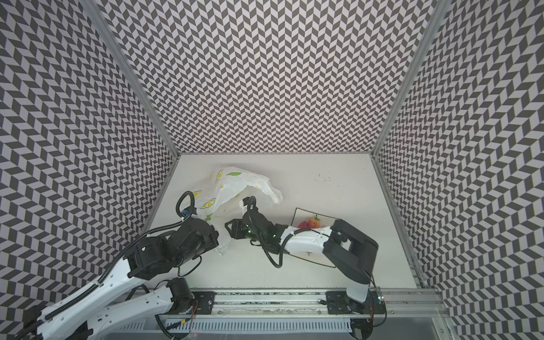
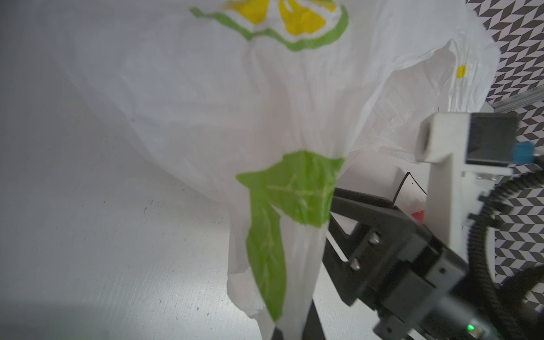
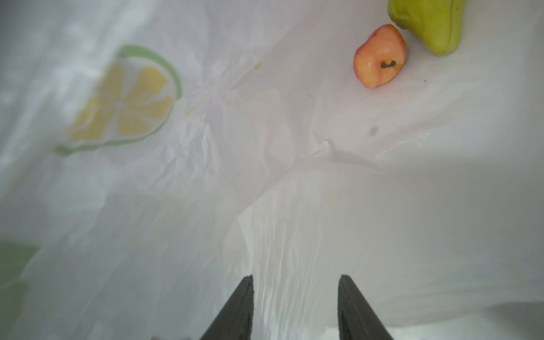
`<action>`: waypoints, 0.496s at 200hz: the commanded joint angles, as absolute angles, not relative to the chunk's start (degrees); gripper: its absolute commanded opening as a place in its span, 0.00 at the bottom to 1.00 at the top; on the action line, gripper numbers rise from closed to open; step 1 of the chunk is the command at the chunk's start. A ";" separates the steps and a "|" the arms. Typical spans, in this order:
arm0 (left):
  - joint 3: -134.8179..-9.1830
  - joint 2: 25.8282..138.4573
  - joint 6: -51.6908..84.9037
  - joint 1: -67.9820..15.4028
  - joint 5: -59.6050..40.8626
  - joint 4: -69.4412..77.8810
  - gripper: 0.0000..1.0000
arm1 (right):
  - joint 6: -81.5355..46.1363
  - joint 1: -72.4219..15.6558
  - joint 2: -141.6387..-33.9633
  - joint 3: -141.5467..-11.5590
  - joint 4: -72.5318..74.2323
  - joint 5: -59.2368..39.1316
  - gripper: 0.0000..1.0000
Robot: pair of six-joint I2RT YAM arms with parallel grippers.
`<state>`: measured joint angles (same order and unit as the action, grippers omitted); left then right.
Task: Take the fake fruits out of the plastic bag
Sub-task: 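Move the right gripper back into the bag above the remaining fruits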
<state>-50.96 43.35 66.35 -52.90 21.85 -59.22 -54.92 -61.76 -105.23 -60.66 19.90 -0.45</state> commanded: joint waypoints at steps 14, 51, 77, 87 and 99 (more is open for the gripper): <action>-52.91 44.02 65.88 -53.09 23.77 -61.32 0.00 | -70.51 -61.20 -112.21 -67.45 25.84 4.46 0.47; -53.18 44.13 66.38 -53.09 23.93 -62.06 0.00 | -79.28 -58.79 -118.80 -71.95 27.85 6.15 0.48; -53.44 44.12 66.74 -53.09 23.98 -62.48 0.00 | -83.56 -57.79 -122.87 -75.87 27.48 6.73 0.48; -53.68 44.13 66.79 -53.09 24.07 -62.77 0.00 | -84.88 -57.45 -124.46 -77.49 27.07 6.94 0.48; -53.88 44.19 67.00 -53.09 24.08 -63.20 0.00 | -86.08 -57.14 -126.00 -79.14 26.90 7.06 0.47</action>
<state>-51.68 44.25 66.39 -52.90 21.89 -61.25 -79.20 -57.60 -122.91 -75.66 24.32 5.48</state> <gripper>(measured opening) 0.047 0.477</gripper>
